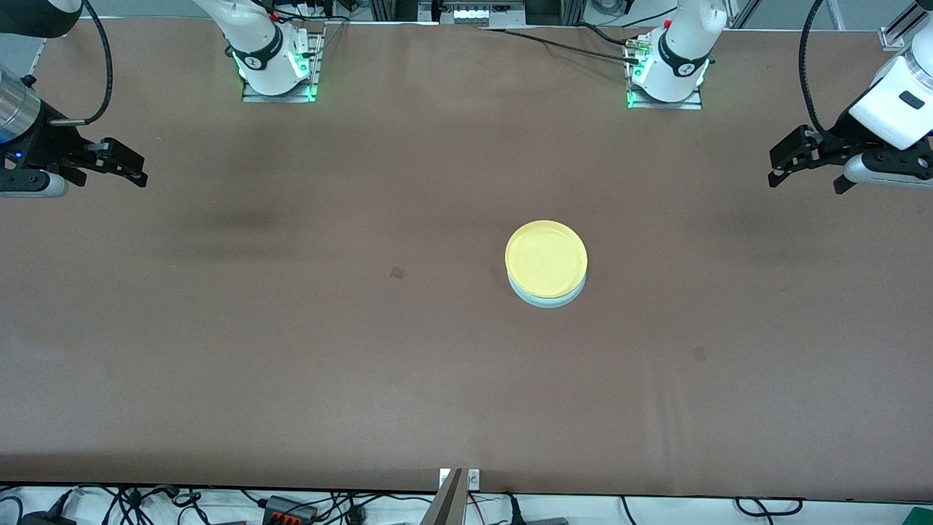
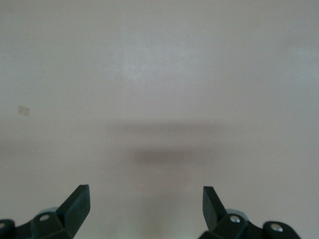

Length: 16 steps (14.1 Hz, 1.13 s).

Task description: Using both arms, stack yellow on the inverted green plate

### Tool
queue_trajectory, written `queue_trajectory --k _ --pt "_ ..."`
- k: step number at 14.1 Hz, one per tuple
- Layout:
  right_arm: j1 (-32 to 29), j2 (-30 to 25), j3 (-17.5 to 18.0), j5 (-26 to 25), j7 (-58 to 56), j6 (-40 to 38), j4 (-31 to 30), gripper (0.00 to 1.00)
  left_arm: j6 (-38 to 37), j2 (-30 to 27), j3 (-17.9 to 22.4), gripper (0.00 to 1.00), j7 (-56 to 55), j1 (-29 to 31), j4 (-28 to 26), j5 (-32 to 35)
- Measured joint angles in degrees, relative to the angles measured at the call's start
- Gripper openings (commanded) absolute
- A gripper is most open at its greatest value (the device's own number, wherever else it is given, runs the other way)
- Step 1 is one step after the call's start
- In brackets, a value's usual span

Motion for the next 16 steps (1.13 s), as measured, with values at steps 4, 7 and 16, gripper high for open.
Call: queue_trajectory --k 4,7,16 --pt "0.07 0.19 0.02 -0.03 0.0 0.08 -0.01 1.0 0.0 0.0 0.0 1.0 0.0 -0.03 0.0 0.0" --pt "0.05 0.72 0.01 -0.07 0.0 0.14 -0.02 1.0 0.0 0.0 0.0 1.0 0.0 -0.05 0.0 0.0" --pt "0.2 0.83 0.02 -0.07 0.0 0.24 -0.02 1.0 0.0 0.0 0.0 1.0 0.0 -0.15 0.0 0.0"
